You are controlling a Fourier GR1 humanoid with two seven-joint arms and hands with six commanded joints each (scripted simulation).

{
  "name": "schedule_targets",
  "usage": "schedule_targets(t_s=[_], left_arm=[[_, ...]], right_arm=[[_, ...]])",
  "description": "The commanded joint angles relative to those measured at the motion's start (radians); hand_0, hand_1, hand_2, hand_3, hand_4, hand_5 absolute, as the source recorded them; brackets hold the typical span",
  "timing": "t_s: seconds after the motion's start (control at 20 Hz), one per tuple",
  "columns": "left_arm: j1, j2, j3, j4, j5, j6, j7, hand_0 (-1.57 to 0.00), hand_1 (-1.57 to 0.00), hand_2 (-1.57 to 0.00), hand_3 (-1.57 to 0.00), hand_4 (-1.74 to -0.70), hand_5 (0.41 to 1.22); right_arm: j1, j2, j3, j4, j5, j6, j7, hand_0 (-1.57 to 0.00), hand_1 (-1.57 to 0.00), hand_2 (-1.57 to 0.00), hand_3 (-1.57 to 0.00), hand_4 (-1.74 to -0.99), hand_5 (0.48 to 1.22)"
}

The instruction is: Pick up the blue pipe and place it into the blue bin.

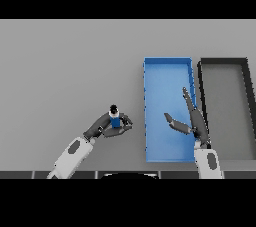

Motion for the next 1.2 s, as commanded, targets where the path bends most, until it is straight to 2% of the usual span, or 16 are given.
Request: schedule_targets(t_s=[0.0,0.1,0.2,0.35,0.6,0.8,0.9,1.05,1.15], left_arm=[[0.0,-0.004,-0.003,-0.009,0.001,0.0,0.013,-0.98,-1.1,-1.16,-1.11,-1.55,1.042],[0.007,-0.009,-0.027,-0.021,-0.015,0.015,0.013,-1.19,-1.27,-1.31,-1.26,-1.62,1.106],[0.027,0.002,-0.043,-0.041,-0.033,0.026,-0.004,-1.33,-1.38,-1.4,-1.37,-1.56,1.148],[0.01,-0.009,-0.043,-0.042,-0.062,0.037,-0.025,-1.45,-1.47,-1.49,-1.47,-1.51,1.183],[-0.004,-0.047,-0.021,-0.116,-0.04,0.026,-0.083,-1.53,-1.54,-1.54,-1.54,-1.48,1.209],[-0.027,-0.069,-0.017,-0.181,-0.054,0.036,-0.02,-1.55,-1.56,-1.56,-1.56,-1.47,1.216],[-0.049,-0.071,-0.016,-0.192,-0.066,0.021,0.0,-1.56,-1.56,-1.56,-1.56,-1.47,1.218],[-0.058,-0.078,-0.013,-0.226,-0.054,-0.005,0.048,-1.57,-1.57,-1.57,-1.57,-1.47,1.219],[-0.048,-0.089,-0.023,-0.229,-0.063,-0.018,0.068,-1.57,-1.57,-1.57,-1.57,-1.47,1.22]], right_arm=[[0.004,-0.007,-0.004,-0.009,-0.002,0.002,-0.01,0.0,0.0,0.0,0.0,-1.182,0.562],[0.003,0.004,0.006,-0.012,0.009,-0.007,-0.006,0.0,0.0,0.0,0.0,-1.178,0.561],[-0.003,-0.003,0.001,-0.005,0.002,0.0,0.008,0.0,0.0,0.0,0.0,-1.176,0.559],[-0.008,0.0,0.003,0.002,0.006,-0.001,0.008,0.0,0.0,0.0,0.0,-1.171,0.558],[-0.009,-0.009,-0.002,0.003,0.01,-0.003,0.006,0.0,0.0,0.0,0.0,-1.151,0.55],[-0.019,-0.01,-0.001,0.019,0.023,-0.008,0.008,0.0,0.0,0.0,0.0,-1.135,0.559],[-0.003,-0.011,0.003,0.007,0.023,-0.003,-0.009,0.0,0.0,0.0,0.0,-1.128,0.564],[-0.008,-0.016,-0.002,0.013,0.026,-0.008,-0.006,0.0,0.0,0.0,0.0,-1.123,0.571],[0.011,0.003,0.01,-0.024,0.042,-0.031,0.003,0.0,0.0,0.0,0.0,-1.124,0.578]])
